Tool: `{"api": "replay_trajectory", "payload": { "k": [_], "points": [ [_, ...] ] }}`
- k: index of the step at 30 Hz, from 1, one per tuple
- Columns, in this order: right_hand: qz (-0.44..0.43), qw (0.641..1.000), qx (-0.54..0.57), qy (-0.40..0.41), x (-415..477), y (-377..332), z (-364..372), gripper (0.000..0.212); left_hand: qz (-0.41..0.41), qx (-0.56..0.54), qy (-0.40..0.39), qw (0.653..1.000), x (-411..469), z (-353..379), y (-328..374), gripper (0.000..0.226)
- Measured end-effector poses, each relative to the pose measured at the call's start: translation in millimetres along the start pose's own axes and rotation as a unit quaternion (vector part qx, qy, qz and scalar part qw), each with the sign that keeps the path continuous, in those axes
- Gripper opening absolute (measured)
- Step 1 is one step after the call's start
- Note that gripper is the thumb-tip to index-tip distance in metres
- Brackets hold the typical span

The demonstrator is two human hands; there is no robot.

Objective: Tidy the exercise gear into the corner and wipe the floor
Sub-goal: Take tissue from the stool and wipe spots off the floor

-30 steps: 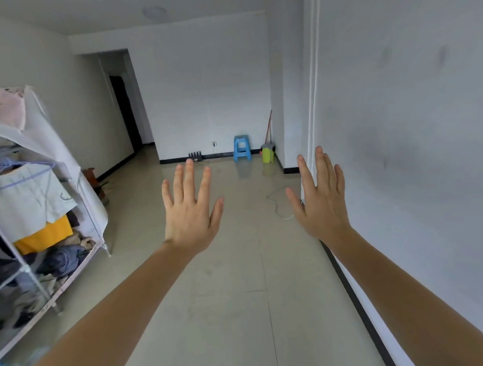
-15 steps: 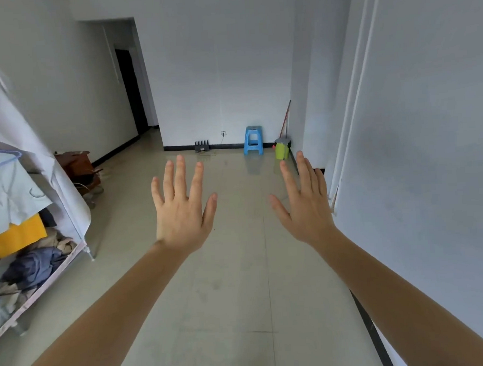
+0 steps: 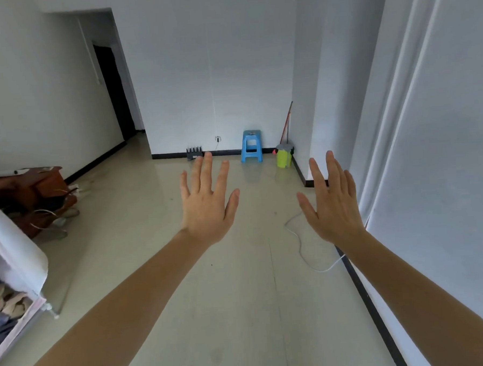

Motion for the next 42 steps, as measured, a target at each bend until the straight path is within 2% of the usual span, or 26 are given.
{"api": "replay_trajectory", "payload": {
  "k": [8, 12, 17, 23, 29, 35, 42],
  "points": [
    [0.023, 1.0, 0.014, -0.012, 181, 57, 201, 0.072, 0.013, 0.015, -0.041, 0.999, 177, 210, -74, 0.063],
    [0.017, 0.999, 0.014, -0.036, 303, 82, 283, 0.071, 0.02, 0.041, -0.043, 0.998, 282, 281, -122, 0.064],
    [0.006, 0.998, 0.033, -0.052, 435, 80, 383, 0.071, 0.0, 0.037, -0.008, 0.999, 385, 355, -201, 0.063],
    [-0.035, 0.998, 0.037, -0.045, 577, 67, 534, 0.07, -0.033, 0.038, 0.012, 0.999, 493, 490, -314, 0.063],
    [-0.056, 0.997, 0.017, -0.048, 740, 74, 661, 0.07, -0.007, 0.03, 0.005, 1.0, 652, 610, -406, 0.063],
    [-0.025, 0.999, 0.027, -0.014, 879, 123, 753, 0.069, -0.009, -0.031, -0.001, 0.999, 805, 735, -441, 0.063],
    [0.023, 0.999, 0.033, -0.004, 1029, 208, 925, 0.074, 0.015, -0.033, -0.01, 0.999, 954, 927, -481, 0.063]
  ]
}}
Point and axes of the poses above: each hand's wrist, its own x-axis towards the middle knuckle, its own z-axis out of the palm, y = z × x, the point moved 3 cm from there along x, towards the middle knuckle, and after that the axes turned 6 degrees about -x, right-handed, at the moved point
